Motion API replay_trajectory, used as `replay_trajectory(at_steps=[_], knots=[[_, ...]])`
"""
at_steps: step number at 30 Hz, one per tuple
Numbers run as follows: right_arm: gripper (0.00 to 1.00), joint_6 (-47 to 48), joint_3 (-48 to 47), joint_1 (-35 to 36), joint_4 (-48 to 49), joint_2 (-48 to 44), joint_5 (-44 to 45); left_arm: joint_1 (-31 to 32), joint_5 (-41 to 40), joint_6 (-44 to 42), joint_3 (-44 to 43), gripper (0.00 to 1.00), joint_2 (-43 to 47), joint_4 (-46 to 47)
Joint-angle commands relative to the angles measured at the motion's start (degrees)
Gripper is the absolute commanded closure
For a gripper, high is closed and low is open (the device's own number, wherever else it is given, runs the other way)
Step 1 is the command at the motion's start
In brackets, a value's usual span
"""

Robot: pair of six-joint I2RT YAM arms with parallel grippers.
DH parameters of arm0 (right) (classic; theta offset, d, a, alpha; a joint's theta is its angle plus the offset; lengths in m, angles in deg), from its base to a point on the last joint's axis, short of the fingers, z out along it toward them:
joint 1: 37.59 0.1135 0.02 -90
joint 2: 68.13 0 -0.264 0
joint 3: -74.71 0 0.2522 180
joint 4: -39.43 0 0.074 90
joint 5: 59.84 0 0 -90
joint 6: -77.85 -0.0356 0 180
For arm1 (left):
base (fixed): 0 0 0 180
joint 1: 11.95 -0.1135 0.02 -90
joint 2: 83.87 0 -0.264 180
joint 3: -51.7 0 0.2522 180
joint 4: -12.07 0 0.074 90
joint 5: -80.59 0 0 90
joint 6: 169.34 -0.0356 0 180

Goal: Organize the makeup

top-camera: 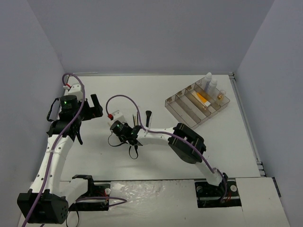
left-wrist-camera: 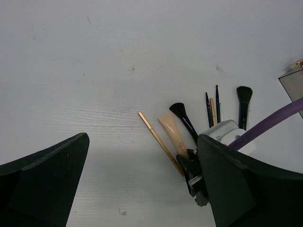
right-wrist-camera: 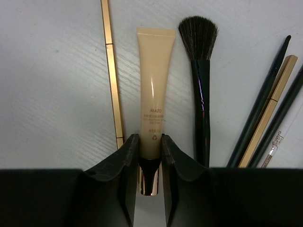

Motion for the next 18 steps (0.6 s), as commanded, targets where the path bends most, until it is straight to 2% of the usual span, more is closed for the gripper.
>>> replay_trajectory(at_steps=[1, 5, 9, 14, 18], knots=[[0.92, 1.0, 0.5, -0.1, 1.7, -6.3, 2.9, -0.4, 0.3, 0.1, -1.9, 0.03, 0.3, 3.1], [0.96, 3.2, 1.2, -0.2, 1.1, -12.6, 3.2, -0.4, 0.2, -0.1, -1.9, 0.03, 0.5, 3.1], [0.99, 9.4, 3.9, -2.6, -1.9, -21.1, 6.0, -0.4, 0.3, 0.0, -1.9, 0.03, 0.7, 3.1], [1.00, 19.0, 9.8, -11.2, -7.4, -31.2, 8.8, -0.4, 0.2, 0.1, -2.1, 0.03, 0.7, 2.8], [1.00, 30.4, 13.5, -21.1, -9.8, -36.2, 11.8, -0.4, -0.6, -0.1, -2.1, 0.03, 0.8, 2.2]])
